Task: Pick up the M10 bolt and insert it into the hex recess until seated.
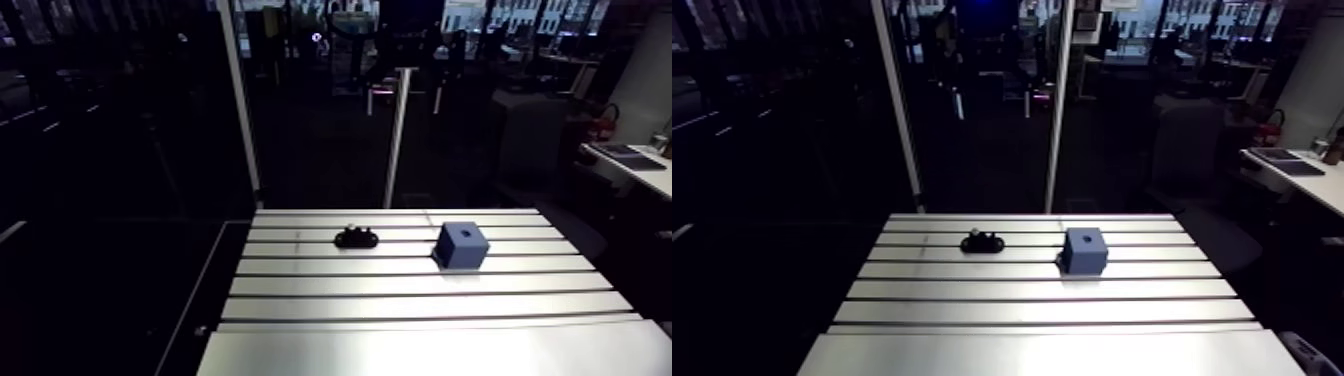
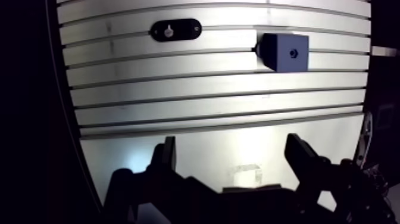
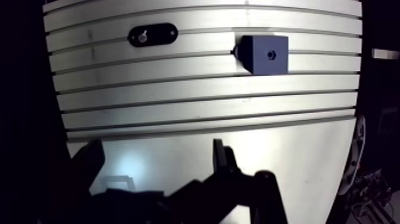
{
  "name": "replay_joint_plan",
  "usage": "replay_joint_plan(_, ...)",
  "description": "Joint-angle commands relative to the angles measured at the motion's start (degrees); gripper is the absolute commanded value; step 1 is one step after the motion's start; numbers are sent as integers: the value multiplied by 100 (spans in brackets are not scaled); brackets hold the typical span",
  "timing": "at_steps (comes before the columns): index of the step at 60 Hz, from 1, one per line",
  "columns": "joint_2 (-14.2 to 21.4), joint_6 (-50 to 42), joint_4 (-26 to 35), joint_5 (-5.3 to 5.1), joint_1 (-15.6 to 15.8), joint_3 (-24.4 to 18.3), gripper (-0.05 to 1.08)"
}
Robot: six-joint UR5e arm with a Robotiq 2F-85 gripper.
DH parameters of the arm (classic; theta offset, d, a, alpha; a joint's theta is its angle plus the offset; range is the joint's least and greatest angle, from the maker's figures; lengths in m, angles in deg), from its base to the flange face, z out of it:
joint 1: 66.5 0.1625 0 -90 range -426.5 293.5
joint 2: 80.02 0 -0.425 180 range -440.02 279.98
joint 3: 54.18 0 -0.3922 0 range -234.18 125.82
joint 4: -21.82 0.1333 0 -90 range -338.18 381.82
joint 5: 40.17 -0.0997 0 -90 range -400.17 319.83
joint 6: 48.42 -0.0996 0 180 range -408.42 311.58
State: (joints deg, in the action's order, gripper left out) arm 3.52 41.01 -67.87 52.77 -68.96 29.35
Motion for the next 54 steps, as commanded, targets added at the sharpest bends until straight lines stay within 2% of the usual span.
replay_joint_plan(1,782,106,510,-176,229,728,1)
replay_joint_plan(25,791,106,502,-184,229,764,1)
replay_joint_plan(42,792,98,441,-151,237,841,1)
replay_joint_plan(50,782,88,142,-158,237,985,1)
replay_joint_plan(54,756,104,-289,-165,271,1141,1)
